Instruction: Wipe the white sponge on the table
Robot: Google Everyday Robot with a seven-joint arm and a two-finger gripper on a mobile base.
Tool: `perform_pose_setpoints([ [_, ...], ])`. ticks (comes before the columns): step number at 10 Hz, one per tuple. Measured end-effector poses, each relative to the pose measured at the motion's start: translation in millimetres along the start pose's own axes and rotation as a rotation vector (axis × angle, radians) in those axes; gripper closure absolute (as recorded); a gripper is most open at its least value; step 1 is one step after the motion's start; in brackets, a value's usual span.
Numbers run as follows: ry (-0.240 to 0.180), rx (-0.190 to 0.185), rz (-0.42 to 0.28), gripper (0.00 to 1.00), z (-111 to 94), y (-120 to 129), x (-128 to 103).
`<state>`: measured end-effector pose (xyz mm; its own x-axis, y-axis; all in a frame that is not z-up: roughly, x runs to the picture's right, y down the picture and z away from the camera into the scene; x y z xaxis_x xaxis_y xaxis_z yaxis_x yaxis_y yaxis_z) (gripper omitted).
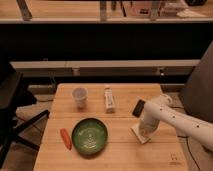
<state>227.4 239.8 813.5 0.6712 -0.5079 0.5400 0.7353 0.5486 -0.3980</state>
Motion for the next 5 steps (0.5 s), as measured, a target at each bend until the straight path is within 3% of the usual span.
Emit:
perform_pose_setpoints([
  [5,0.005,-0.004,0.01,1.0,-10.3,3.0,18.5],
])
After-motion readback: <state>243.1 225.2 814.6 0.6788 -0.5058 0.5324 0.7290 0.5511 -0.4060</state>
